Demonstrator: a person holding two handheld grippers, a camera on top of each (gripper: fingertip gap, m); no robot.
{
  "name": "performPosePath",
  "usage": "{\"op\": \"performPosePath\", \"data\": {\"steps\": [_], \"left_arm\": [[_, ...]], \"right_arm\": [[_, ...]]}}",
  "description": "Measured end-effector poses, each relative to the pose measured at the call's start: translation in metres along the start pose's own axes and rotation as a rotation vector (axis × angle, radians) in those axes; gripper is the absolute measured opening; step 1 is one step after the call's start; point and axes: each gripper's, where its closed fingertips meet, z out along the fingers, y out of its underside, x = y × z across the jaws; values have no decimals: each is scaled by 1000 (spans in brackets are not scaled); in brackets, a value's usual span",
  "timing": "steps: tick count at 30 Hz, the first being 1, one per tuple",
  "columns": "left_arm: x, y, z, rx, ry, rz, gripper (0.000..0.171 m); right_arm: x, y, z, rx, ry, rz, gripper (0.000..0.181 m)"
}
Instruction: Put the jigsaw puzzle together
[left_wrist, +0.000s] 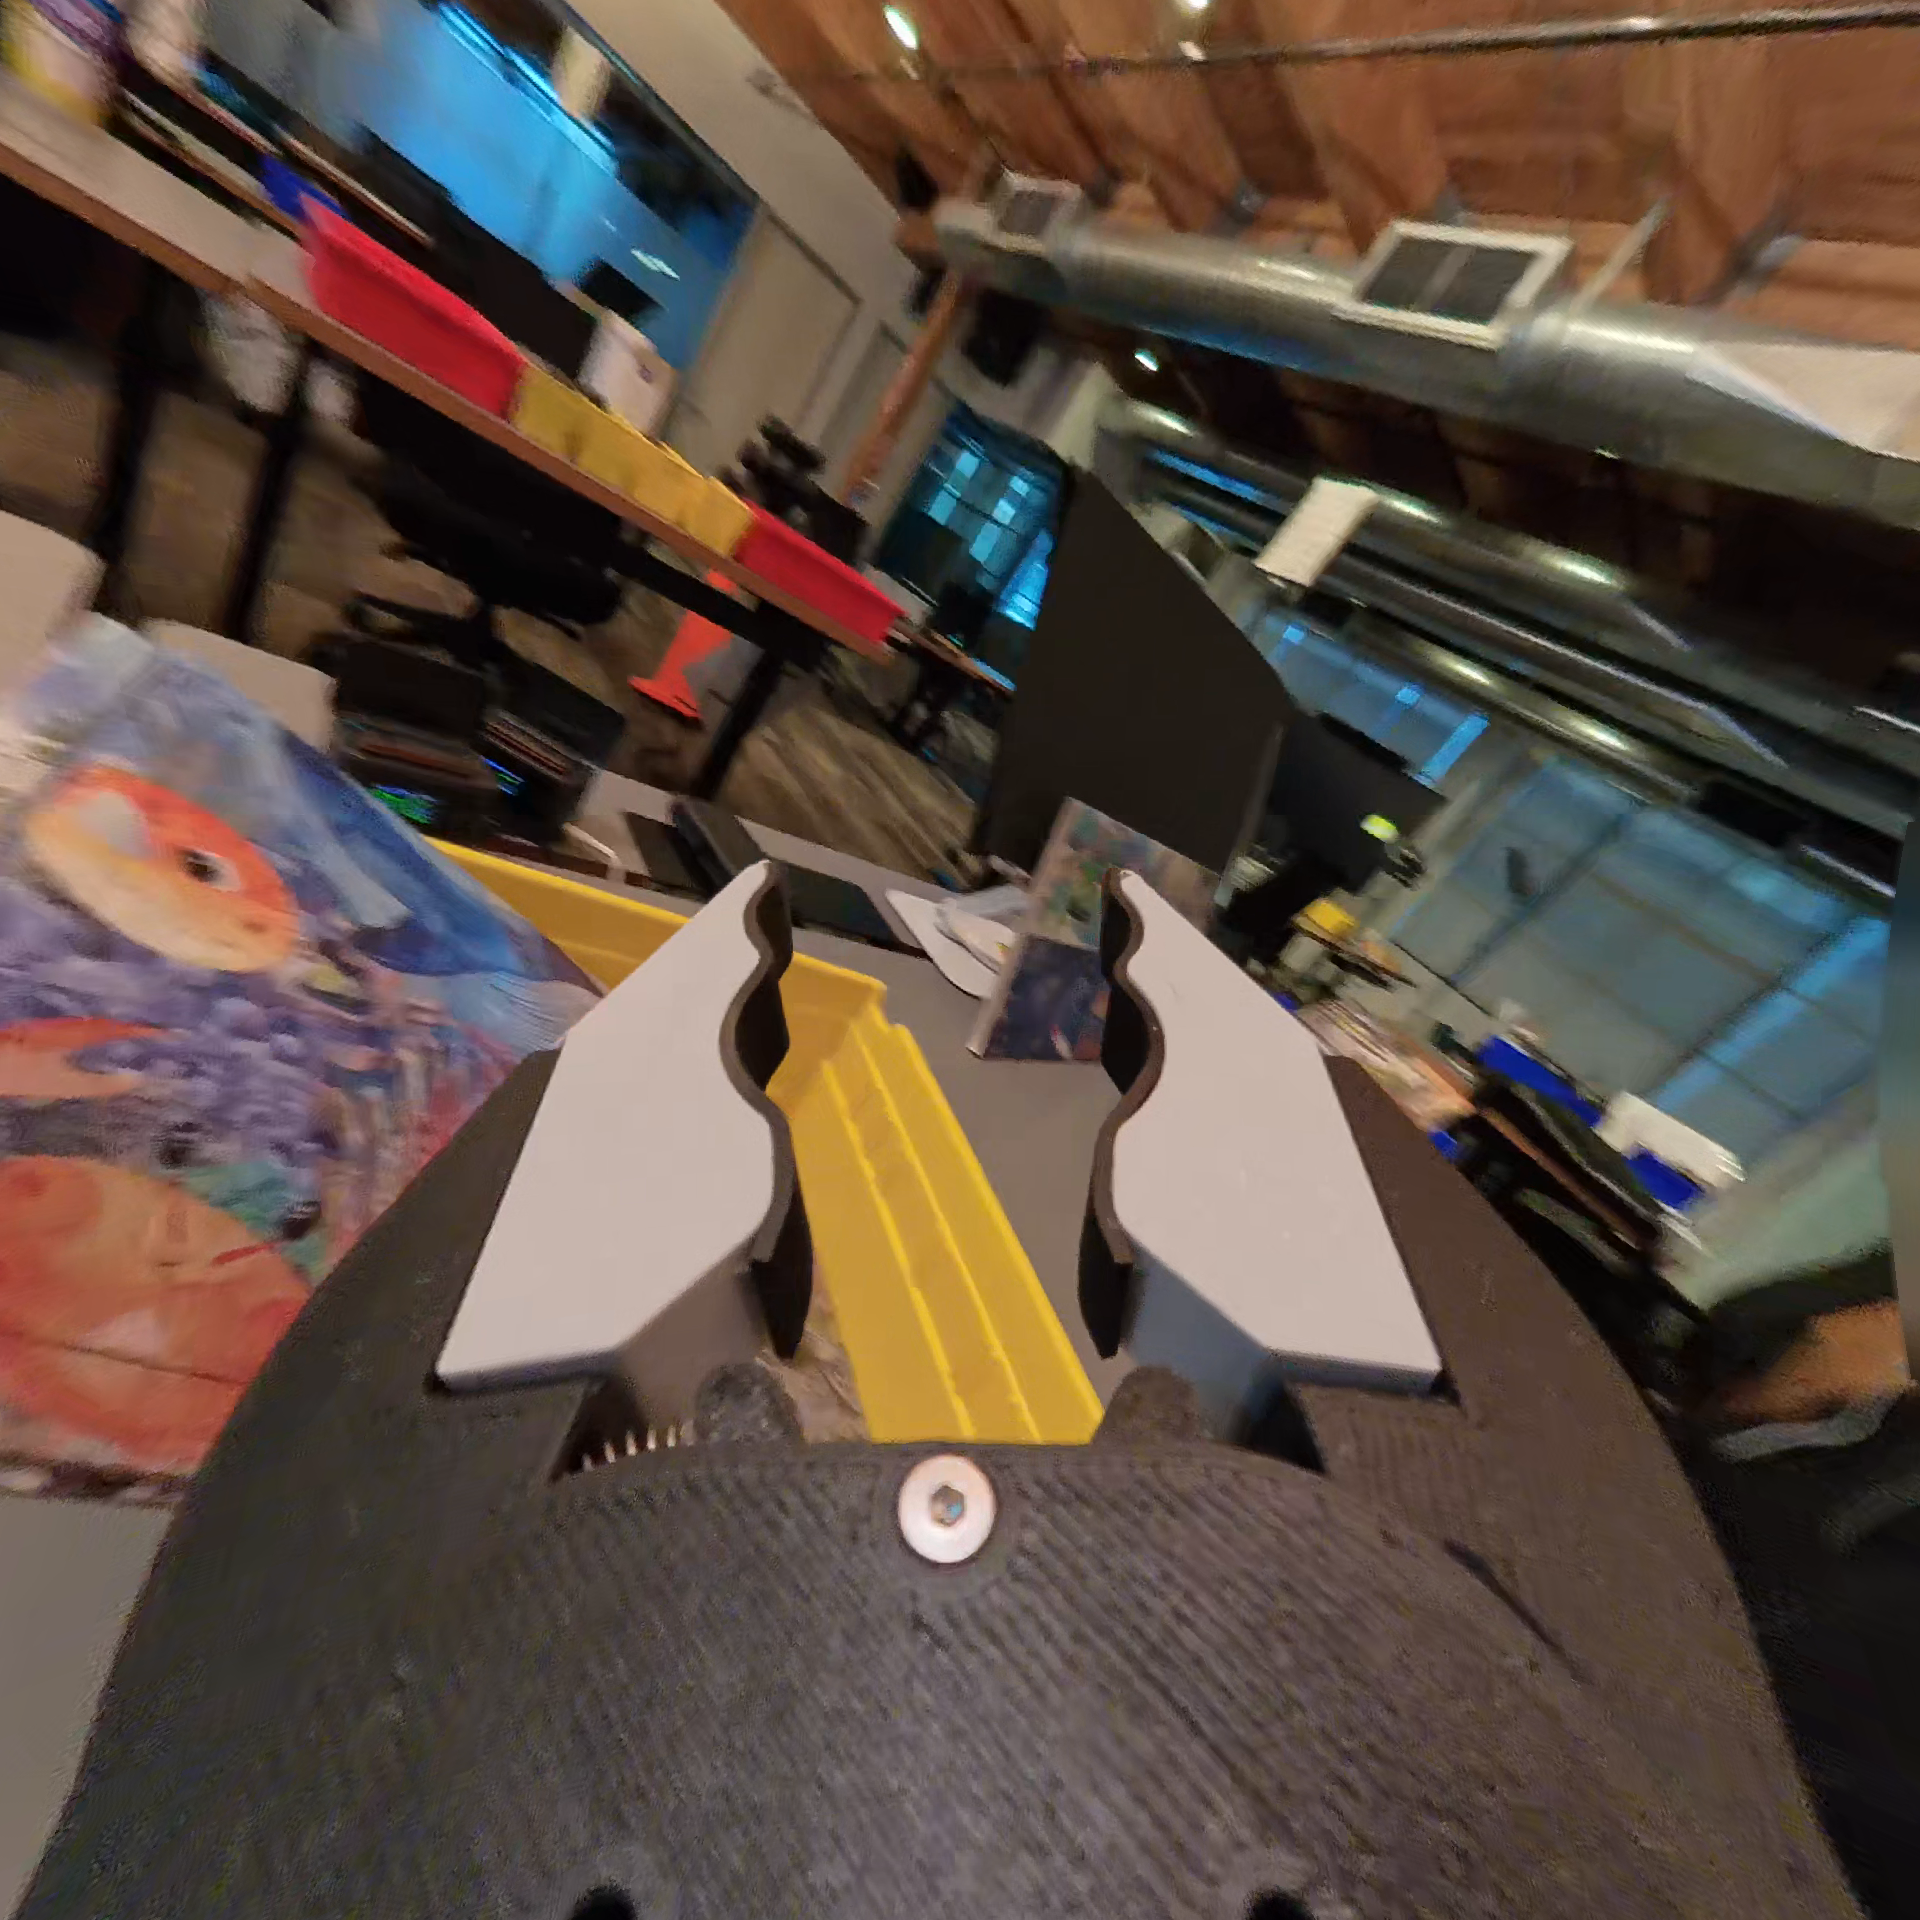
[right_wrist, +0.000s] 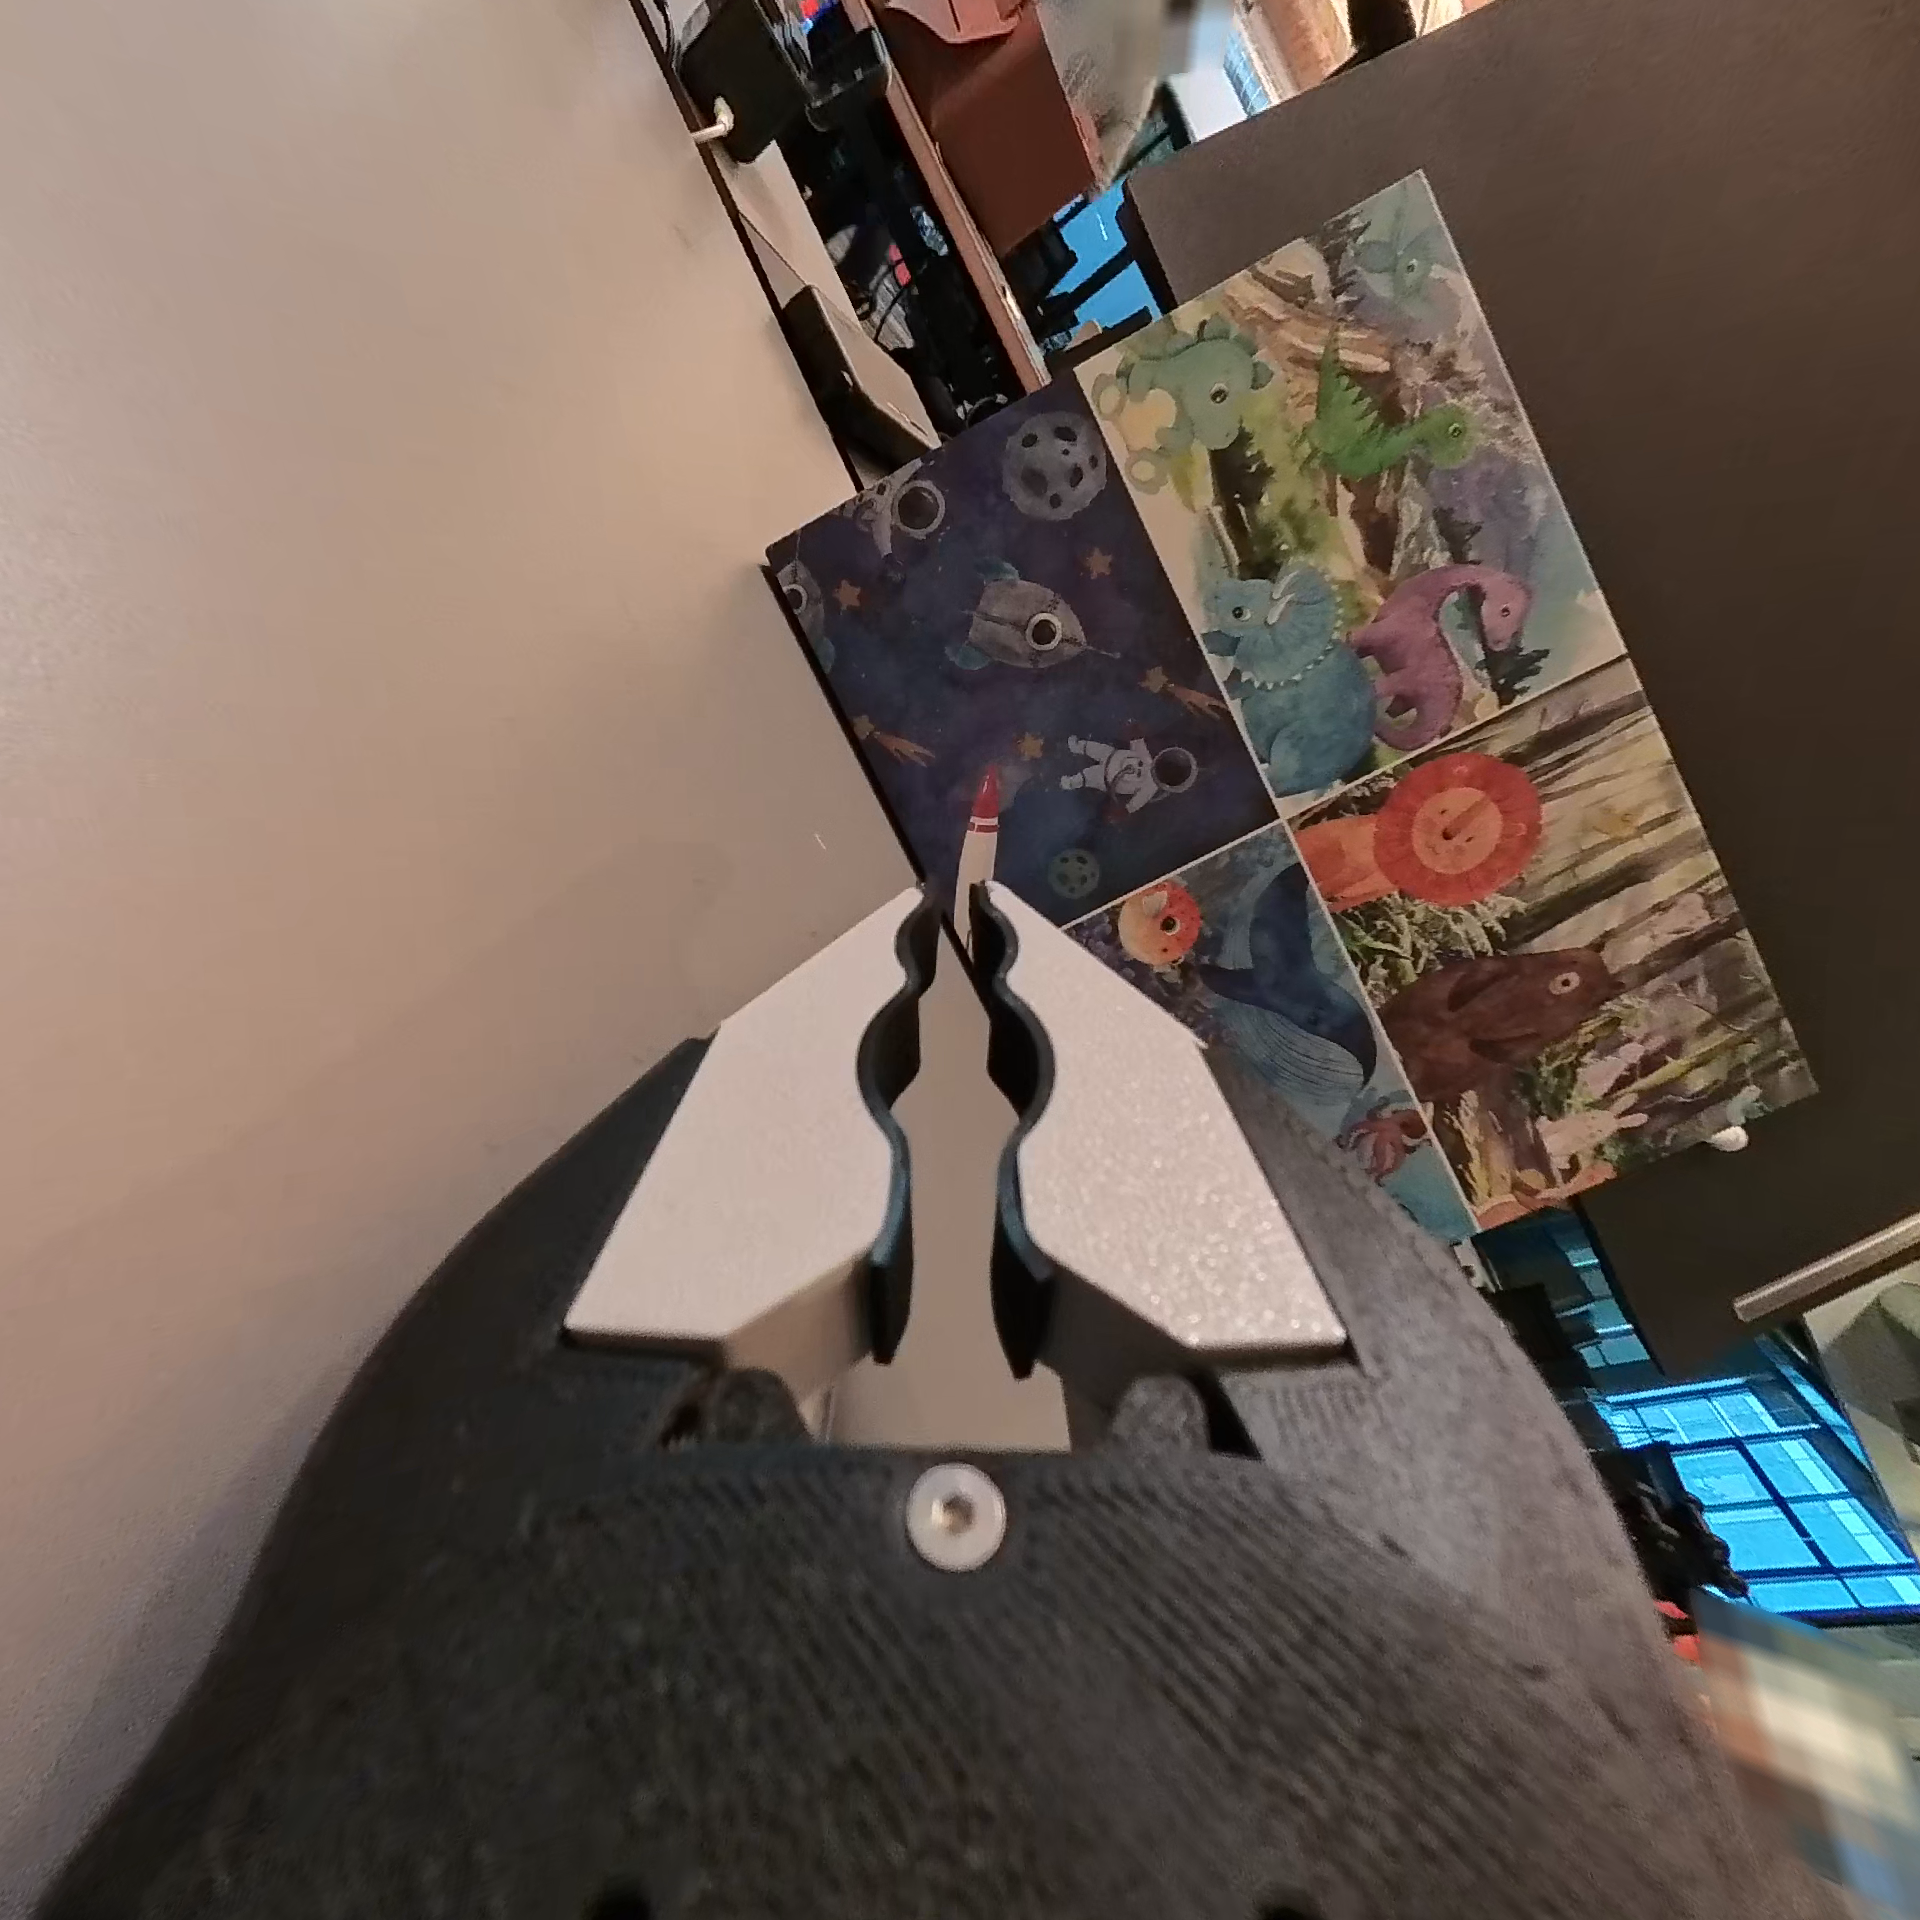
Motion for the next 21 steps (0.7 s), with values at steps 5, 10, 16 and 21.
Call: {"op": "performPosePath", "data": {"steps": [5,10,16,21], "left_arm": [[-56,-31,-40,145,-345,21,68],[-107,-6,-74,62,-578,-19,80],[-112,4,-75,53,-556,-90,83],[-107,11,-67,36,-495,-159,86]], "right_arm": [[2,-1,-1,9,-2,19,4],[1,-1,-1,6,-5,11,4],[-1,0,0,0,-5,-3,4],[-2,0,0,-2,-8,-8,4]]}}
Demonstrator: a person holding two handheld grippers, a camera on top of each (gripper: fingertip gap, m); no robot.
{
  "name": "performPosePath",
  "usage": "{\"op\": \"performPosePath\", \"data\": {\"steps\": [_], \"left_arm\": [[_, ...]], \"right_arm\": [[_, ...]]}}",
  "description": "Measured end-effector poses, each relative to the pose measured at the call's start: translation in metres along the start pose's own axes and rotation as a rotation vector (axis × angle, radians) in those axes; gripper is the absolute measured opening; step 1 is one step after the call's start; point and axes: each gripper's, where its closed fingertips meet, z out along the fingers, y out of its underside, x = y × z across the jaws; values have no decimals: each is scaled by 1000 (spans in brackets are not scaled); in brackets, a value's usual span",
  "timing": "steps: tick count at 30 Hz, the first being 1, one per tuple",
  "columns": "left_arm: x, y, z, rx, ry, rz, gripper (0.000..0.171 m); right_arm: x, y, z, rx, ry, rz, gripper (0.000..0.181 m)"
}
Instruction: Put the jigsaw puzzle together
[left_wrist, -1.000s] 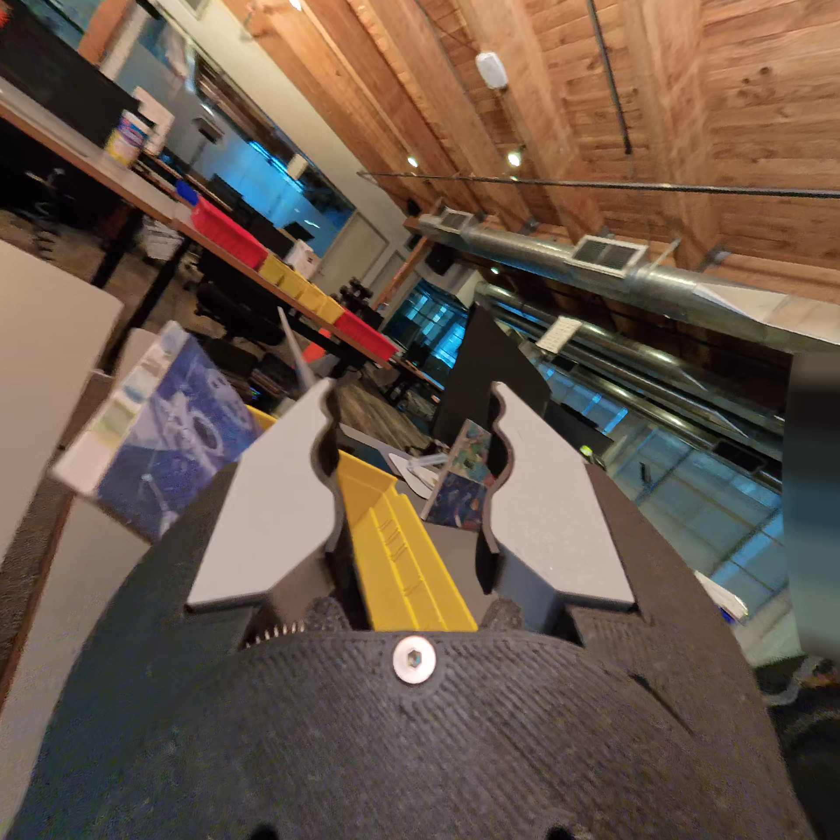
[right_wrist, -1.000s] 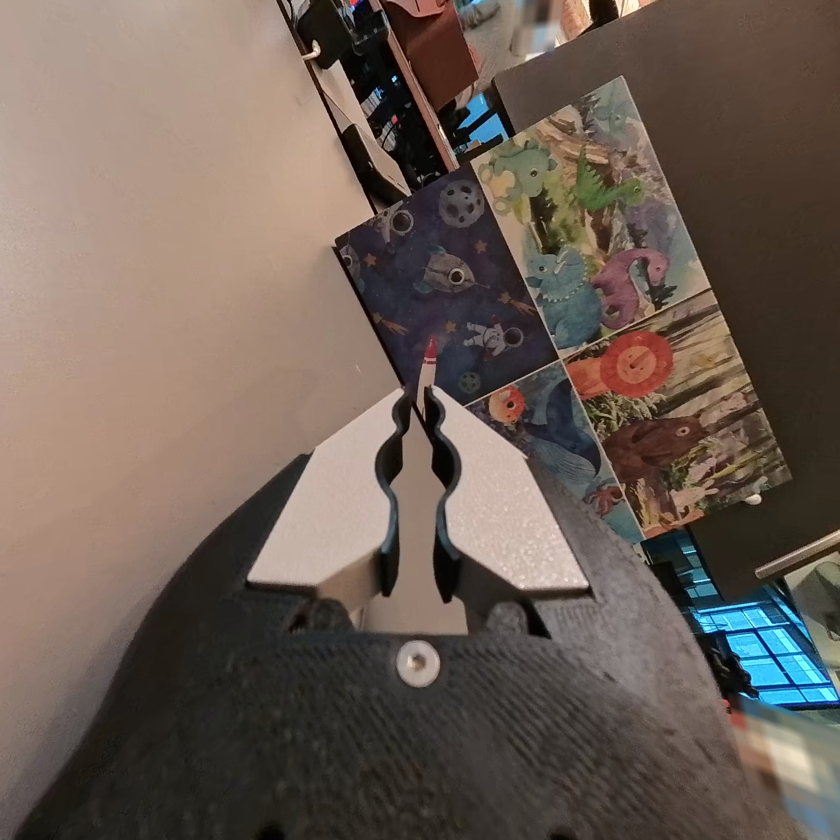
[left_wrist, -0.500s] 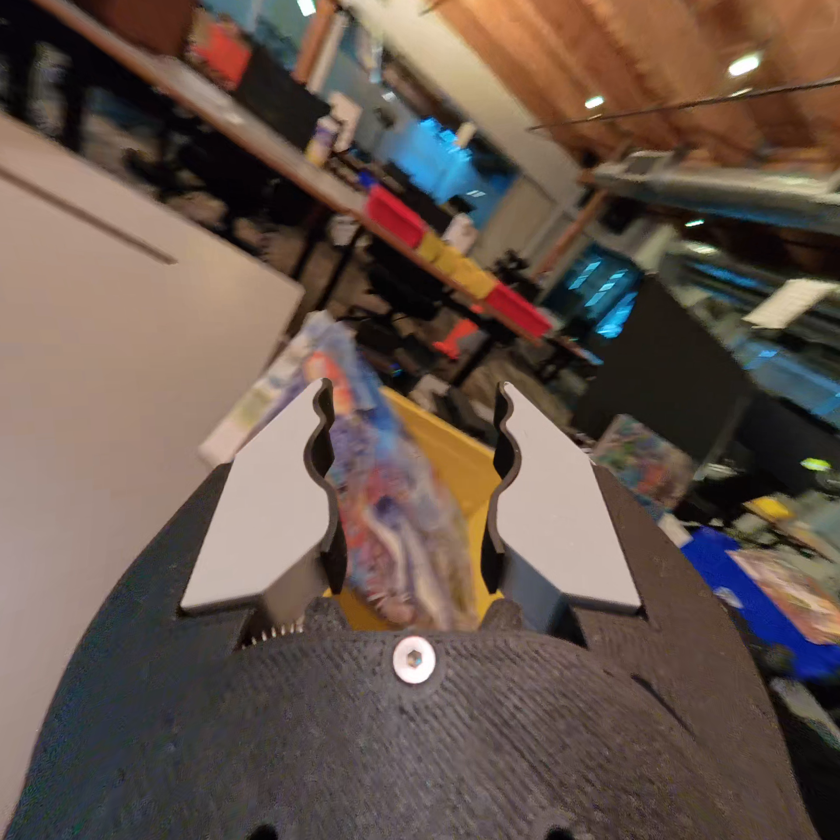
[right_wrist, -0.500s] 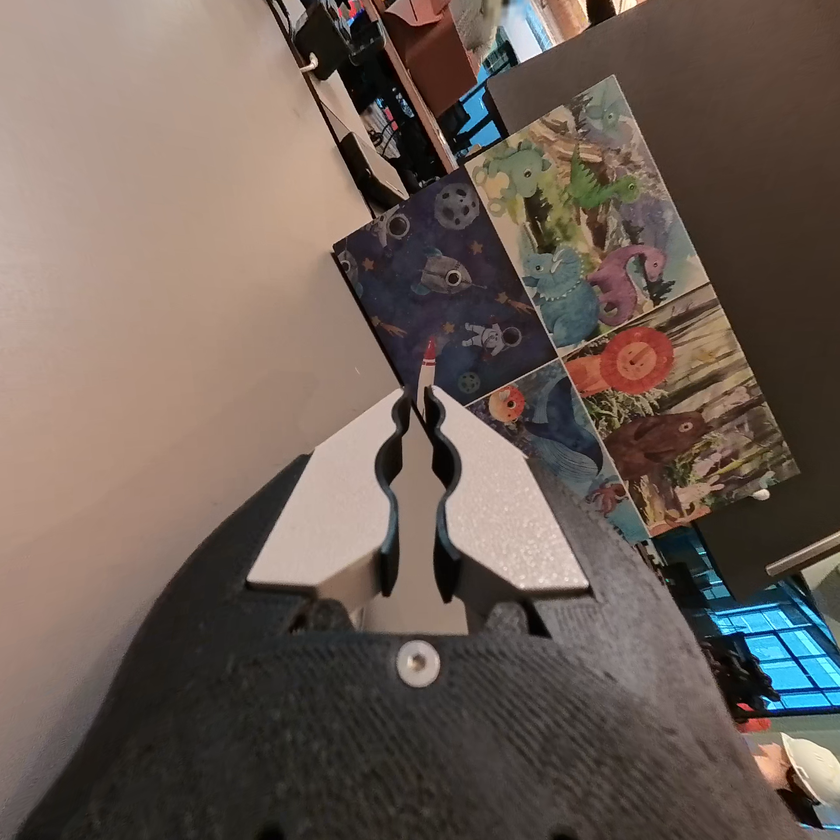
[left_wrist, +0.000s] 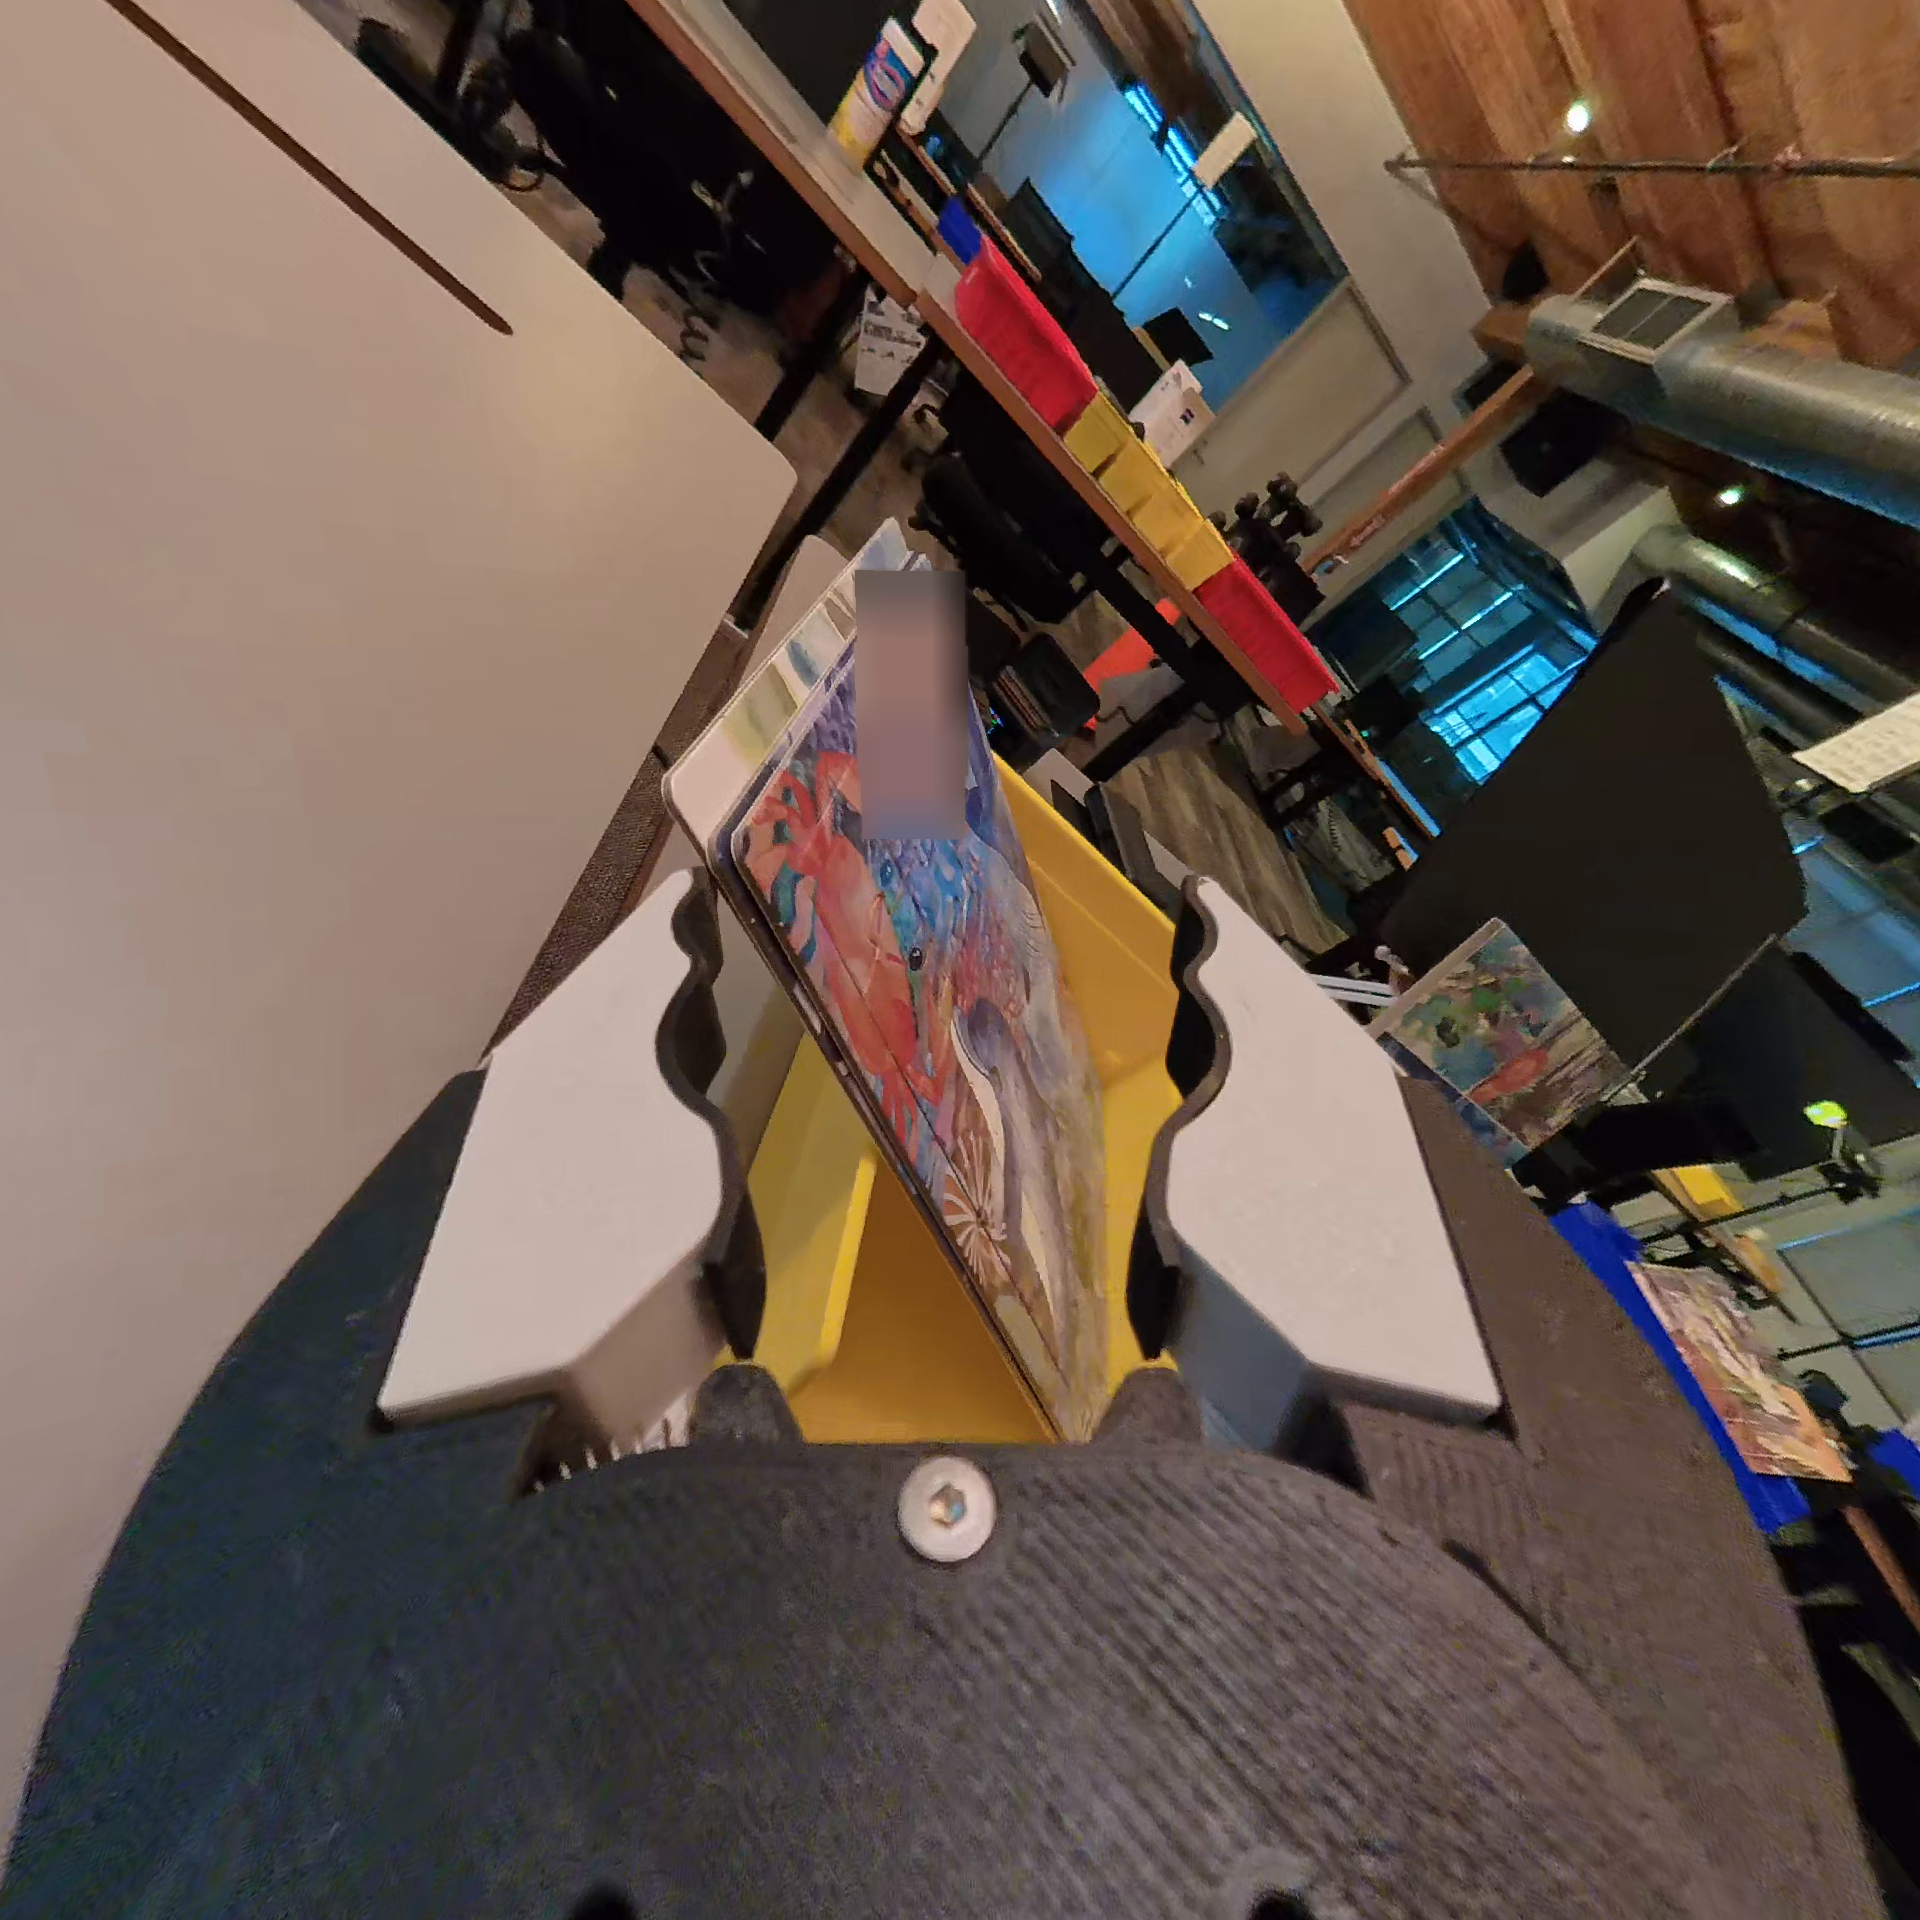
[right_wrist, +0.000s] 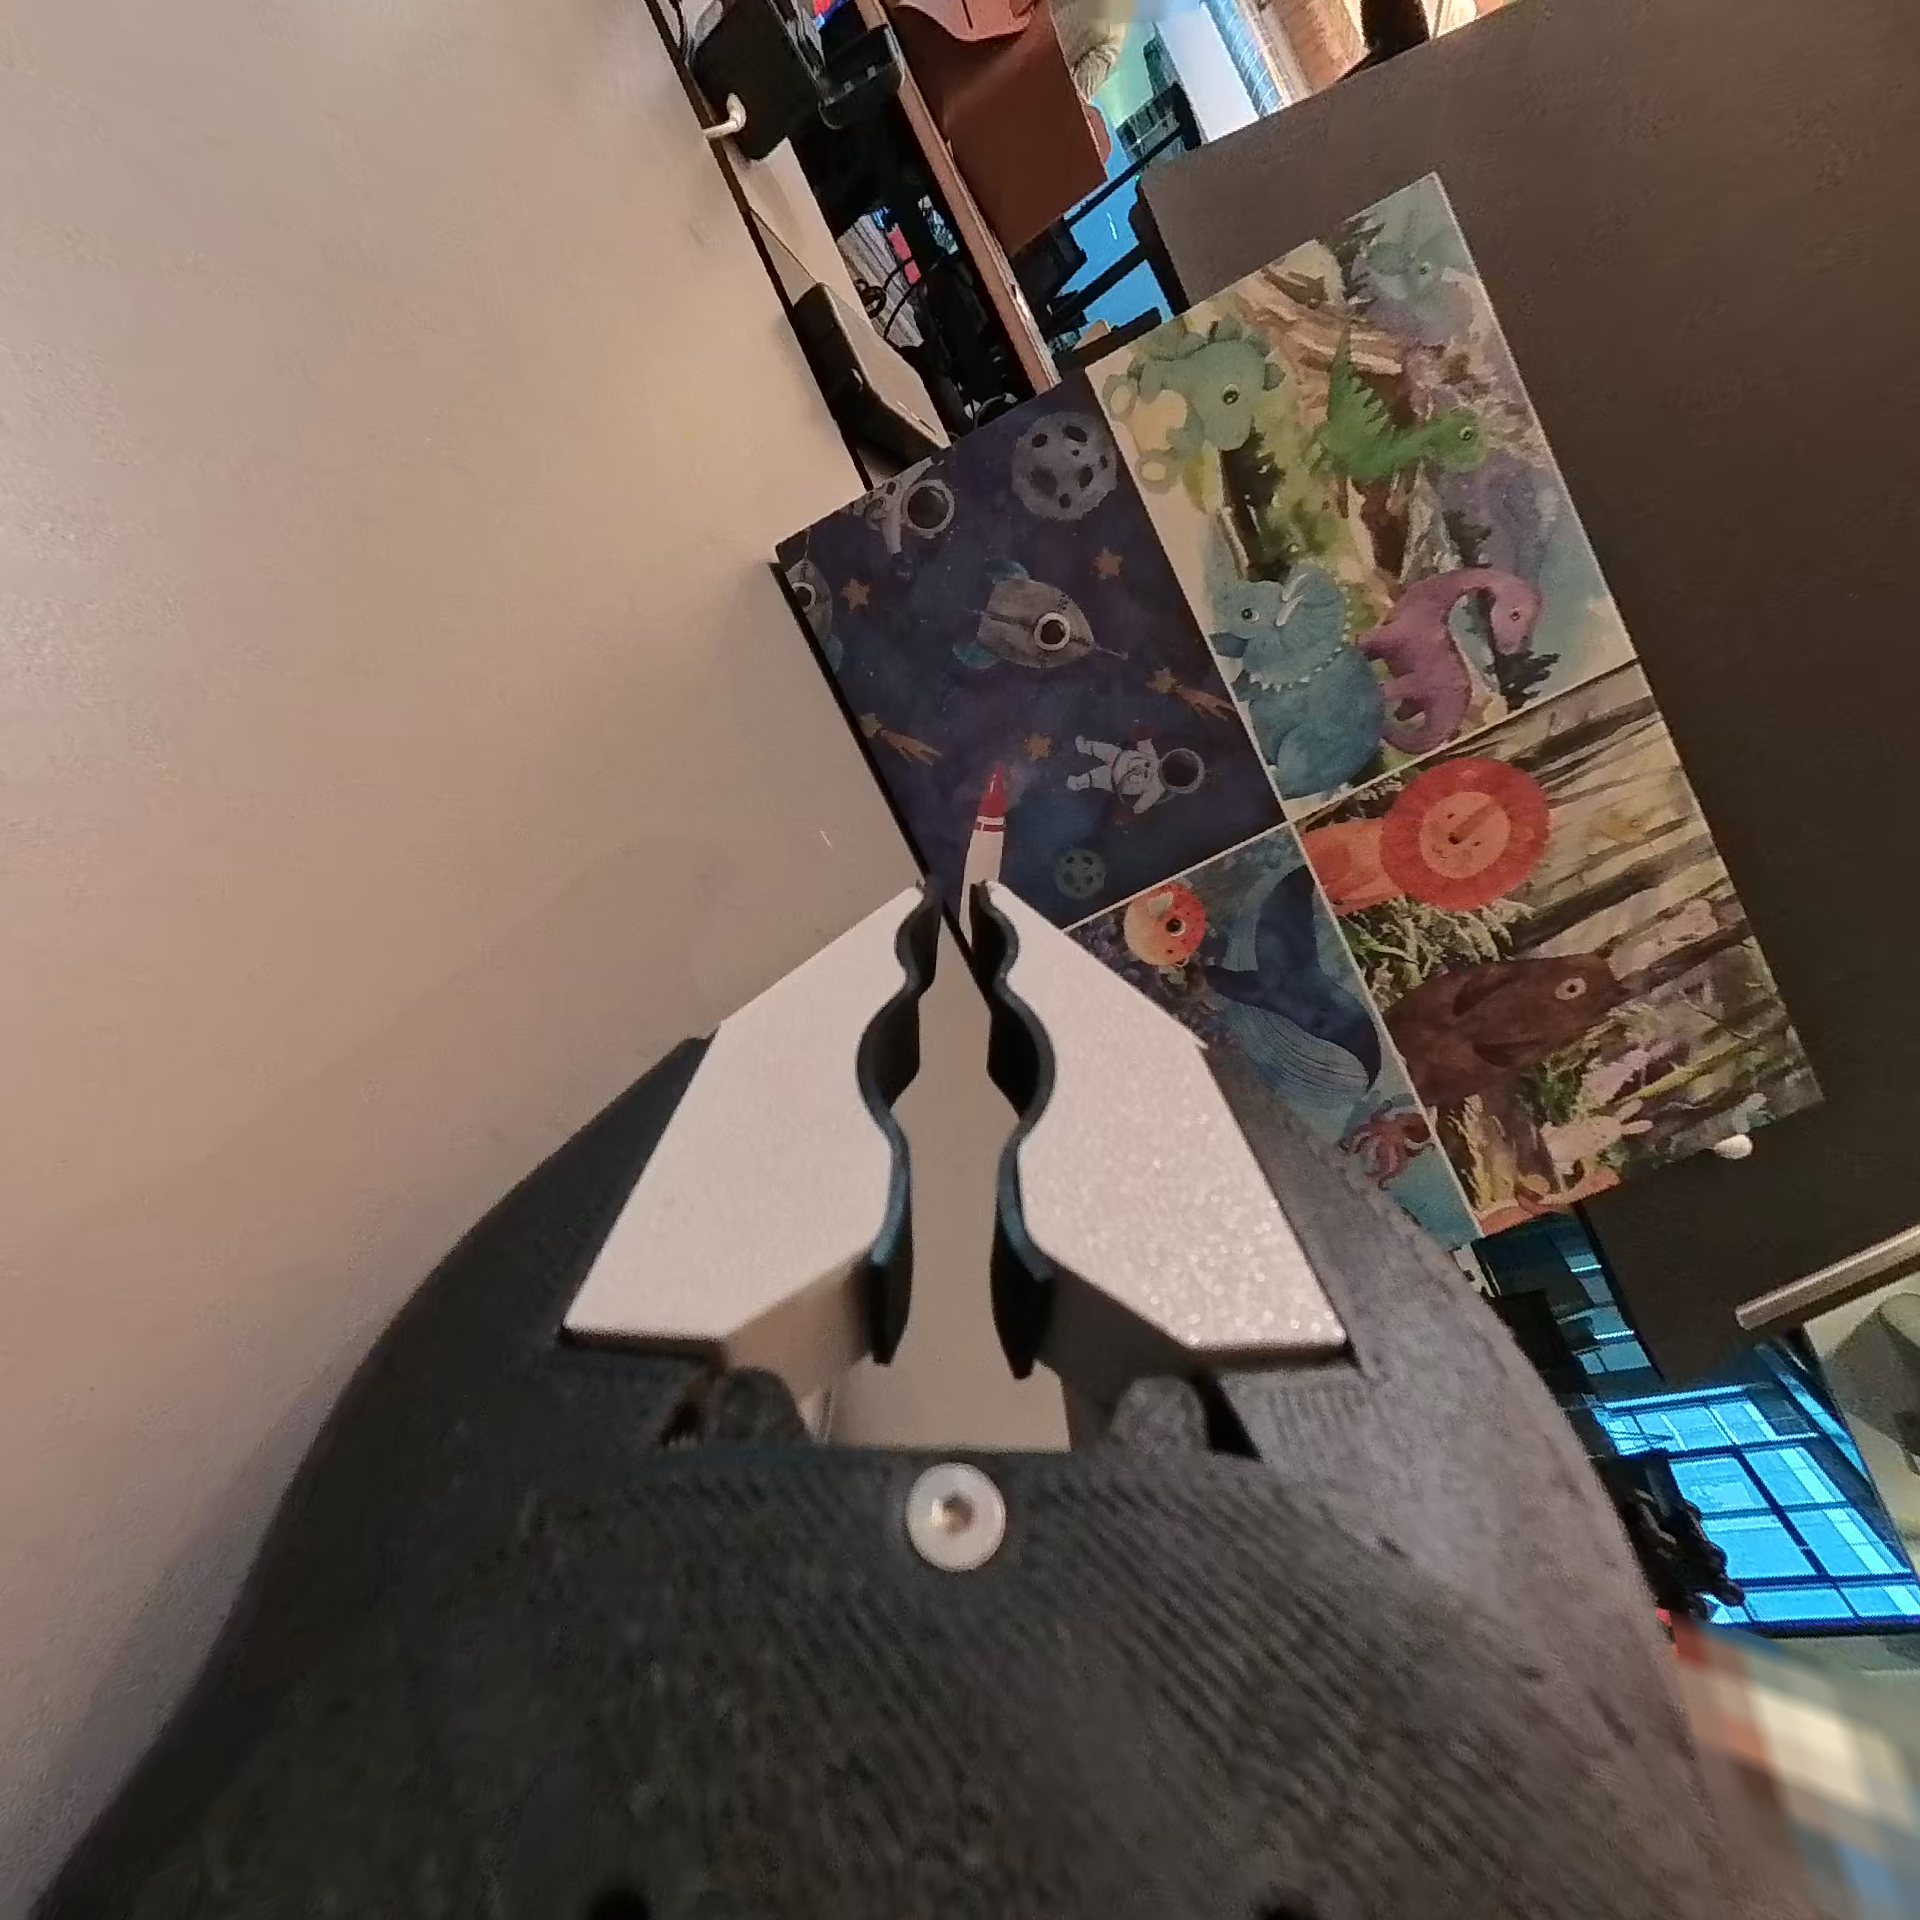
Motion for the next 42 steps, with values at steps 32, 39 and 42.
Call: {"op": "performPosePath", "data": {"steps": [32,39,42], "left_arm": [[65,14,-6,45,-60,231,64],[155,23,-17,92,262,380,40],[190,36,-17,73,357,446,42]], "right_arm": [[-1,6,4,-53,34,-51,3],[8,-73,22,64,6,21,2],[-11,-167,33,236,-192,-11,3]]}}
